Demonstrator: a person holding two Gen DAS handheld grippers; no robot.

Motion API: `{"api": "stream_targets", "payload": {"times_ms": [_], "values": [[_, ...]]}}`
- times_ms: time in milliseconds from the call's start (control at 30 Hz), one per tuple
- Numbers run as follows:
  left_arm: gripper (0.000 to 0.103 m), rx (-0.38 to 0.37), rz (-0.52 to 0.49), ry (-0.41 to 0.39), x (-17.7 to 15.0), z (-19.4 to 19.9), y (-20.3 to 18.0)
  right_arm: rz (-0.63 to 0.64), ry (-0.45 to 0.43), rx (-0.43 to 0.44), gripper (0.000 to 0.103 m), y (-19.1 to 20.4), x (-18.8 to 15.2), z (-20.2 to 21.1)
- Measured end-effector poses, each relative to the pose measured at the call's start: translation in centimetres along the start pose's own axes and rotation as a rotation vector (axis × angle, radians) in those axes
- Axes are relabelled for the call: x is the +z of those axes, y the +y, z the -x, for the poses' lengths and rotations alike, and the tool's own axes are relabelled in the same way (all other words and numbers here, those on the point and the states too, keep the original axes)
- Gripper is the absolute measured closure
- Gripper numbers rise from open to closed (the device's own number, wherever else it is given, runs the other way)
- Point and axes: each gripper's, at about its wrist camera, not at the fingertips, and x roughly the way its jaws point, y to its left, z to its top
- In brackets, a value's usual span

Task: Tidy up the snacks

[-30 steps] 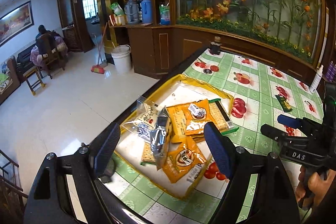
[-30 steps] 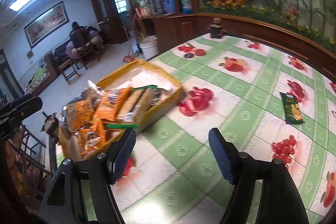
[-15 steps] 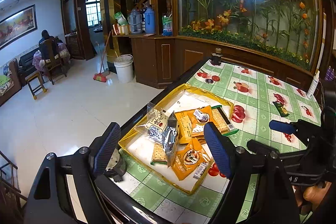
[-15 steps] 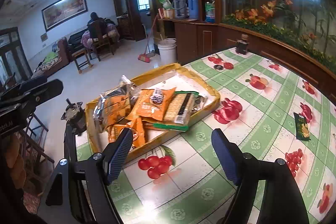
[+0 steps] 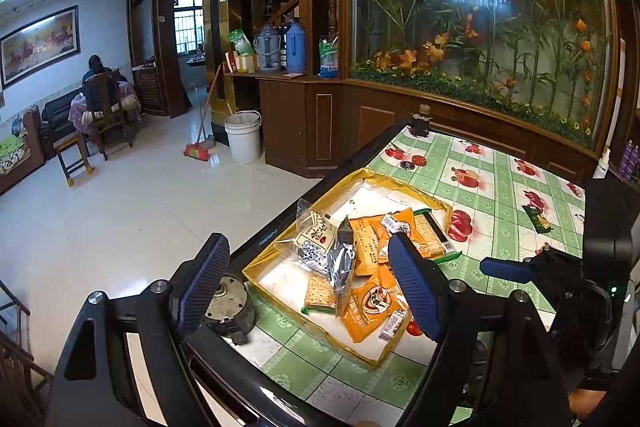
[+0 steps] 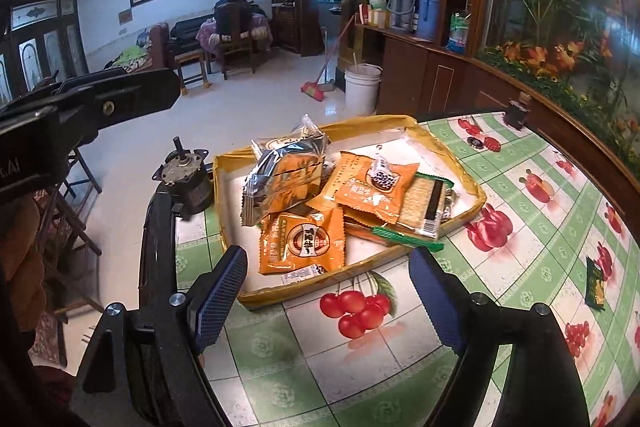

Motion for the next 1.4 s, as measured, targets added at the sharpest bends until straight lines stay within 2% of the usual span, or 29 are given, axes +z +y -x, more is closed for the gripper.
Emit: {"api": "stream_targets", "payload": {"times_ms": [233,1133,1400], "values": [[0.021,0.028,0.000,-0.028,0.0,0.6,0.5,0.010,0.006,0.022,0.019,0.6,0.4,-0.5],[0.021,0.088,-0.030,-0.003,-0.8,0.1,1.1,0.063,0.066,0.070,0.019,1.2,1.0,-3.3],[0.021,0.071,-0.021,0.012,-0.8,0.1,1.3,0.085,0.077,0.073,0.019,1.4,1.2,-3.6]]}}
